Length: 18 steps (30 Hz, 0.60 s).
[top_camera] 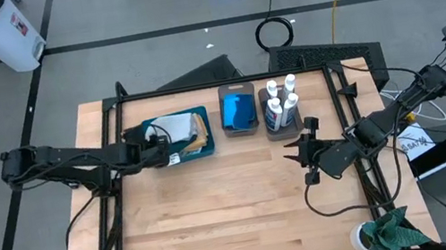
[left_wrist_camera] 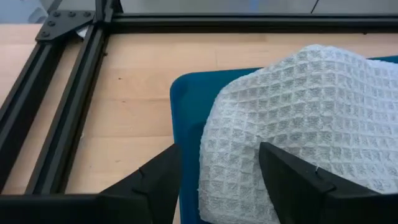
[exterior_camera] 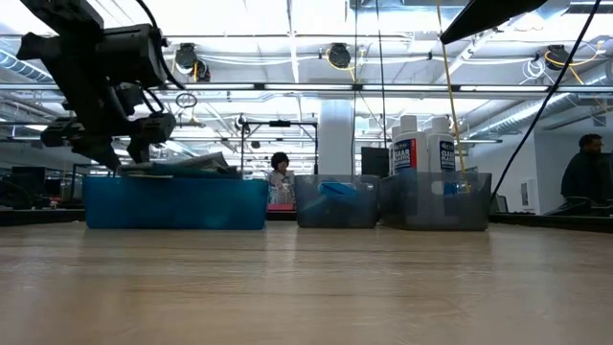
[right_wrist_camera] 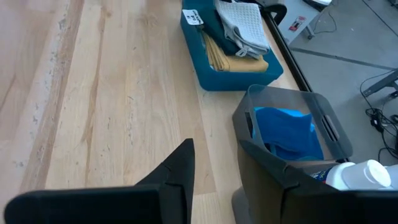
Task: Pick & Place Kitchen Items
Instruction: Put the gray microfiber towel into the blue bin, then return to Home Position
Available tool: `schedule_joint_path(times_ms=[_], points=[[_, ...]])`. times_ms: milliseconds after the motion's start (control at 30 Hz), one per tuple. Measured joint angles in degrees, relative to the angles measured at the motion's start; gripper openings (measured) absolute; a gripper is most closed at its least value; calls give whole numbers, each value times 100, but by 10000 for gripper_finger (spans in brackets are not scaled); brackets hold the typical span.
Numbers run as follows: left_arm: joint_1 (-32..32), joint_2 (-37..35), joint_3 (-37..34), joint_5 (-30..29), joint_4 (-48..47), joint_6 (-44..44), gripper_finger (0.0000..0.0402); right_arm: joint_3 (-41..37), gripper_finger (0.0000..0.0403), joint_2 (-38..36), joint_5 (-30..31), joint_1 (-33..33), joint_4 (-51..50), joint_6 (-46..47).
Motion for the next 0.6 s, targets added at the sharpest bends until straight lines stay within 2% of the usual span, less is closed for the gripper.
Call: schedule_joint_path(times_ms=[200,467,600], points=[[11,-301,176,-153,-216,215,220,0,94,0,7,-1,26,16],[10,-1076,474,-169,-127,1628,216,0,94,1,8,-1,152,-95],[-94,-1436,788,124,-32,2622,216,0,97,-54,2,63,212,-322]])
